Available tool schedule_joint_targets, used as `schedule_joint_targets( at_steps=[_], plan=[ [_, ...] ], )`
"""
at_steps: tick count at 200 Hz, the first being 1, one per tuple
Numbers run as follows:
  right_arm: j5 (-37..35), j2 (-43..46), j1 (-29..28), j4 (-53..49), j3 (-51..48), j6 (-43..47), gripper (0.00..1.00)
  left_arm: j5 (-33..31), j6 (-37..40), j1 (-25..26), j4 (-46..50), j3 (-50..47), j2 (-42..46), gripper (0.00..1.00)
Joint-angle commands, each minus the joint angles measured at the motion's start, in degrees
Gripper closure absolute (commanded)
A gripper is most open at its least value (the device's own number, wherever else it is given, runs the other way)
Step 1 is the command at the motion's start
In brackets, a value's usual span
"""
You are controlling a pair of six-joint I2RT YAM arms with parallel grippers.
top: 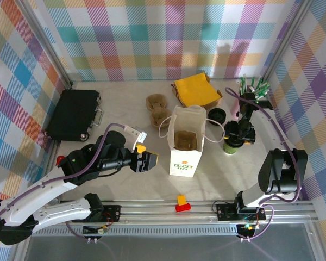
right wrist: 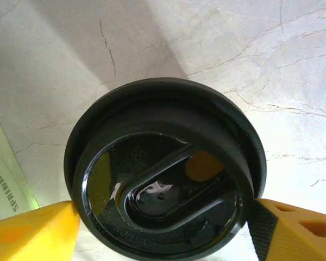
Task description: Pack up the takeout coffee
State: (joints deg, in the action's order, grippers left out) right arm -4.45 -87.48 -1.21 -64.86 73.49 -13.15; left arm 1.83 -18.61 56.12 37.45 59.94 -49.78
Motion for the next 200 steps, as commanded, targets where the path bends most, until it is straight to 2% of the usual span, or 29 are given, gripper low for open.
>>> schedule_joint_targets(
  at_steps=[1, 200],
  plan=[
    [0.76, 1.53, -0.5, -1.87, 0.86, 0.1, 0.19, -0.44, -0.5, 0.22, 0.14, 1.76, 0.39, 0.28],
    [0.05, -0.82, -0.54, 1.88, -1.22, 1.37, 0.2, 0.01, -0.72, 0.22, -0.87, 1.14, 0.03, 0.28]
  ],
)
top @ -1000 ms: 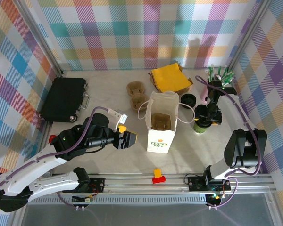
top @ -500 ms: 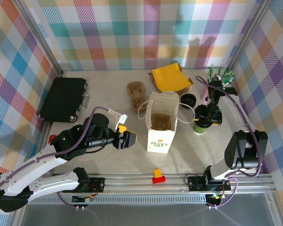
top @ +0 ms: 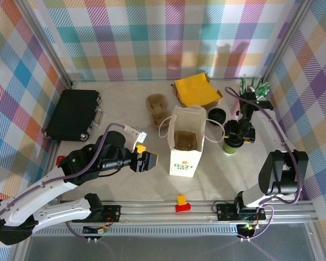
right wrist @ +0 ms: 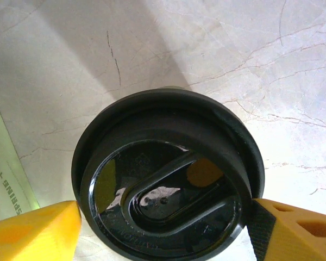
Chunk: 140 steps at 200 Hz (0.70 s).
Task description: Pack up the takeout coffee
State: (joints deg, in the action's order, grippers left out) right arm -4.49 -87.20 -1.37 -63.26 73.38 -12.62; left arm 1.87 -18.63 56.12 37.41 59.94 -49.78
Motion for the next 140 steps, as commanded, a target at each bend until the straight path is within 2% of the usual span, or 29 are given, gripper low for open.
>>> schedule_joint_targets(
  at_steps=[1, 140],
  plan=[
    [0.1, -1.12, -0.34, 0.26, -1.13, 0.89, 0.2, -0.03, -0.7, 0.22, -0.79, 1.14, 0.03, 0.28],
    [-1.37, -2.36, -1.18, 1.65, -4.62, 0.32, 0.21, -0.03, -0.26, 0.22, -1.19, 1.68, -1.35, 0.28]
  ],
)
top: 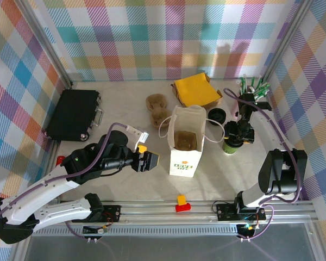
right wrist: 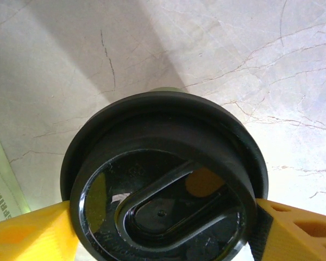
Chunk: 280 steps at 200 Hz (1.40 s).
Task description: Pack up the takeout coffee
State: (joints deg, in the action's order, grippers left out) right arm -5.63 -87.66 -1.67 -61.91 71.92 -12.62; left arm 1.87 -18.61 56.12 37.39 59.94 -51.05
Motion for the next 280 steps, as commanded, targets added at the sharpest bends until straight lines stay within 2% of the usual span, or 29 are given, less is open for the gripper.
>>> schedule_joint_targets(
  at_steps=[1, 49, 106, 147, 209, 280],
  plan=[
    [-0.29, -1.9, -0.92, 0.29, -3.21, 0.28, 0.21, -0.02, -0.24, 0.22, -1.17, 1.67, -0.14, 0.28],
    [-0.18, -2.87, -3.13, 1.31, -4.97, -0.79, 0.19, 0.48, 0.1, 0.22, -1.44, 2.26, -1.22, 0.28],
    [1.14, -2.8, -3.11, 2.23, -4.77, -0.95, 0.28, 0.42, 0.16, 0.22, -1.18, 2.4, -1.2, 0.28],
    [-0.05, -1.43, -3.16, 0.31, -3.3, -0.87, 0.3, 0.28, -0.08, 0.22, -0.87, 2.2, -0.82, 0.28],
    [-1.74, 4.31, -3.83, -9.76, 4.99, -2.45, 0.32, 0.14, -0.27, 0.23, -0.82, 2.32, -0.28, 0.28],
    [-3.87, 10.36, -7.85, -23.73, 21.21, -5.49, 0.33, 3.08, -0.81, 0.38, -2.82, 1.22, -1.93, 0.29]
  ],
)
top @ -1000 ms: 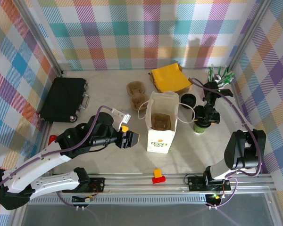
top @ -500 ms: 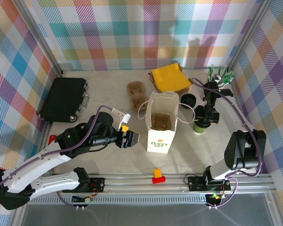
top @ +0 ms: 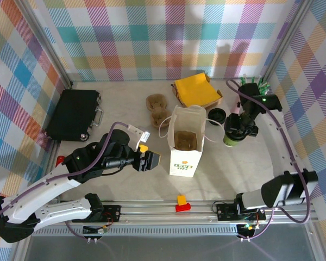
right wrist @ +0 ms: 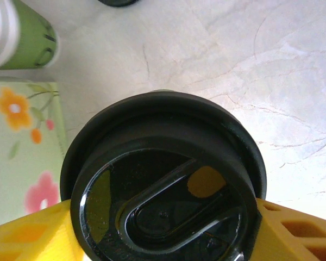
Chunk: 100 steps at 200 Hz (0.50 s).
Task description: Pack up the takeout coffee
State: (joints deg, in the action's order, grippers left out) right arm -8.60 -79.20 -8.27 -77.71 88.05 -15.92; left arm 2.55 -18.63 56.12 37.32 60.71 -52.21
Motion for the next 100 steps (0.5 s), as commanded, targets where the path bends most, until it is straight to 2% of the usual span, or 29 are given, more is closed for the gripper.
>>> schedule_joint_targets(
  at_steps=[1, 59, 100],
  plan=[
    [-0.94, 1.97, -1.32, -8.08, 5.32, -2.23, 0.33, 2.52, -0.79, 0.39, -2.9, 0.37, -0.87, 0.29],
    [-0.54, 3.17, -4.35, -15.41, 18.47, -4.18, 0.36, 8.24, -0.97, 3.16, -13.63, -6.2, -3.52, 0.33],
    [-0.93, 2.56, -7.24, -18.47, 23.96, -5.99, 0.38, 3.92, -0.79, 7.07, -17.3, -7.32, -8.89, 0.34]
  ],
)
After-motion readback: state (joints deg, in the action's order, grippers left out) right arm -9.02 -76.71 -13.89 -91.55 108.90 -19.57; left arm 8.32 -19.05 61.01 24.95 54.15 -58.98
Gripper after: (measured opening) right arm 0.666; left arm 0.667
